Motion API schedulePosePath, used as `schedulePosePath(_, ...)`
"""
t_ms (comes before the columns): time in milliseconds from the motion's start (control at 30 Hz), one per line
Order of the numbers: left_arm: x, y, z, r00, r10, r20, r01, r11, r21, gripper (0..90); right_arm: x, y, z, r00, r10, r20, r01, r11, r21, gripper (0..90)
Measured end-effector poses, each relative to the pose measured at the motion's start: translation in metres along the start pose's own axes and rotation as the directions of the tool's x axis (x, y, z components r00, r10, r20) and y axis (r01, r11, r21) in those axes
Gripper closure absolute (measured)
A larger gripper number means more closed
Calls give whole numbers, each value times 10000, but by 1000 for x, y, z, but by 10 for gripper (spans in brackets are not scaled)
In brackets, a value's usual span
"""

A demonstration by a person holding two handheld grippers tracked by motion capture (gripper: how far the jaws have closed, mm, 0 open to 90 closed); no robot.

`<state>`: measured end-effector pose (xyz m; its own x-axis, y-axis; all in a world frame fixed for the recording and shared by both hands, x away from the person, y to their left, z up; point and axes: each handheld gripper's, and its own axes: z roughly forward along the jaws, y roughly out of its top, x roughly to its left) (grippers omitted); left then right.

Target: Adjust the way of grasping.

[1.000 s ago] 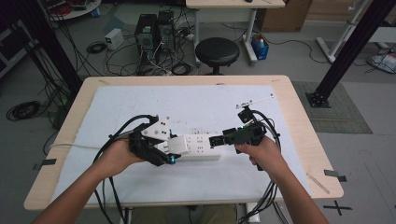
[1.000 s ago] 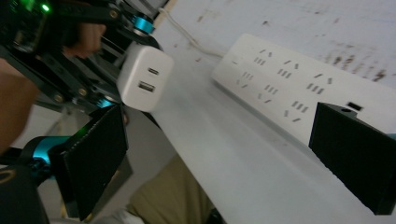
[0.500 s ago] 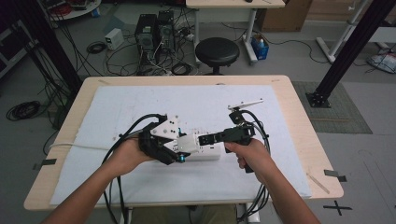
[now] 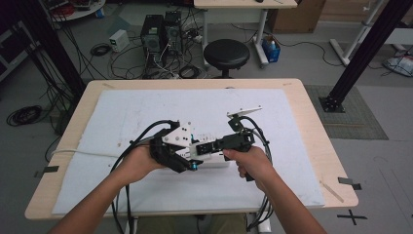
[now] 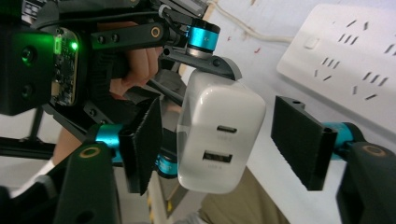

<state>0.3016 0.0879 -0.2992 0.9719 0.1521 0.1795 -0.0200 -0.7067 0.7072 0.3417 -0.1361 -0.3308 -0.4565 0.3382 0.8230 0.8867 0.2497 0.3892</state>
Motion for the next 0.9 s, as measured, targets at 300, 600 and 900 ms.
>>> schedulePosePath(300, -3, 1, 2, 9992, 364, -144, -363, 9993, 95, 424, -9, -2, 8, 9943, 729, -773, -726, 9973, 70, 574)
schedulePosePath(600, -2, -1, 4, 10000, 16, -71, -12, 9976, 692, 232, -9, -5, 8, 9998, 182, 67, -183, 9998, 56, 619)
schedulePosePath(900, 18, -39, -34, 9861, -1476, -763, 1559, 9807, 1181, 230, -23, -8, -35, 9863, -406, 1602, 524, 9961, -707, 619)
